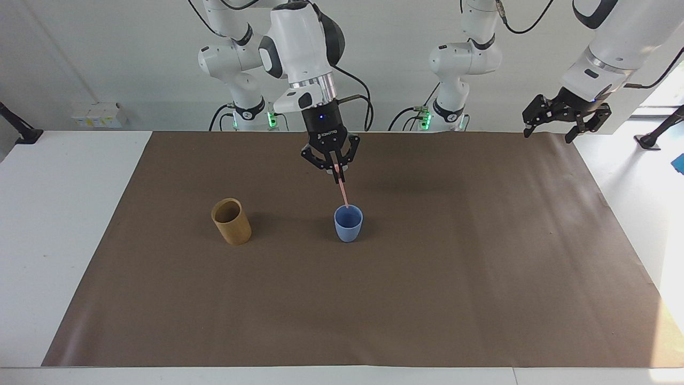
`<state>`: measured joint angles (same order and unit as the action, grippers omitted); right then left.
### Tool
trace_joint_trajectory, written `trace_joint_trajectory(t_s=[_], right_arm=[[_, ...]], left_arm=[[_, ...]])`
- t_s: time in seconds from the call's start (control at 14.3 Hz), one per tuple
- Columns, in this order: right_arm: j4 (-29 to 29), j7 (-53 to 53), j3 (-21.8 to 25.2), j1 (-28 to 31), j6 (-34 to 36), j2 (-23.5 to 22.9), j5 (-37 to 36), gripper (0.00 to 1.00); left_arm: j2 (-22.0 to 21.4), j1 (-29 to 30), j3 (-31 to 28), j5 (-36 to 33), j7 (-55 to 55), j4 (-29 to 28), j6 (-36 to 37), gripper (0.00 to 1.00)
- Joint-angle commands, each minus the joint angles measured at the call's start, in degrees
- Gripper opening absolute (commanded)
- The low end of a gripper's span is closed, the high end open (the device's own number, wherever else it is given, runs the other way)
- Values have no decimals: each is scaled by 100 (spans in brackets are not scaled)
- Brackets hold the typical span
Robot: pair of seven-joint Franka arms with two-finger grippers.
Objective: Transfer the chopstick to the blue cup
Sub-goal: 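Carry the pink stick over the blue cup and lower it inside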
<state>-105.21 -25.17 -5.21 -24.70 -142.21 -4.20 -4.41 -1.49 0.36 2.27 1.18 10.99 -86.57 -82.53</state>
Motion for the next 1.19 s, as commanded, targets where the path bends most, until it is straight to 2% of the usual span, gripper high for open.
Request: trace_joint_trajectory(t_s=[0.0, 0.35, 0.49, 0.56, 0.7, 0.98, 1.05, 1.12], right_arm=[[-324, -111, 29, 0, -359, -63, -183, 0], [-773, -111, 29, -18, -772, -211, -184, 0], [-756, -111, 29, -70, -782, -326, -192, 10], [-756, -120, 29, -70, -773, -327, -184, 18], [-747, -155, 29, -62, -738, -327, -183, 47], [-484, -155, 29, 52, -695, -432, -166, 91], [-448, -155, 81, 105, -651, -423, -166, 100], [-439, -146, 82, 279, -572, -362, -166, 100]], left_arm=[[-290, 61, 28, 22, 35, -316, 96, 100], [-299, 35, 28, 66, 17, -361, -113, 100], [-299, 34, 28, 58, -9, -370, -150, 100], [-290, 52, 28, 57, -1, -335, -150, 100], [-281, 0, 28, 57, 8, -317, -115, 100], [-281, 17, 54, 57, 17, -308, -115, 100], [-281, 52, 36, 49, 17, -308, -115, 100], [-281, 61, 28, 49, 26, -308, -106, 100]])
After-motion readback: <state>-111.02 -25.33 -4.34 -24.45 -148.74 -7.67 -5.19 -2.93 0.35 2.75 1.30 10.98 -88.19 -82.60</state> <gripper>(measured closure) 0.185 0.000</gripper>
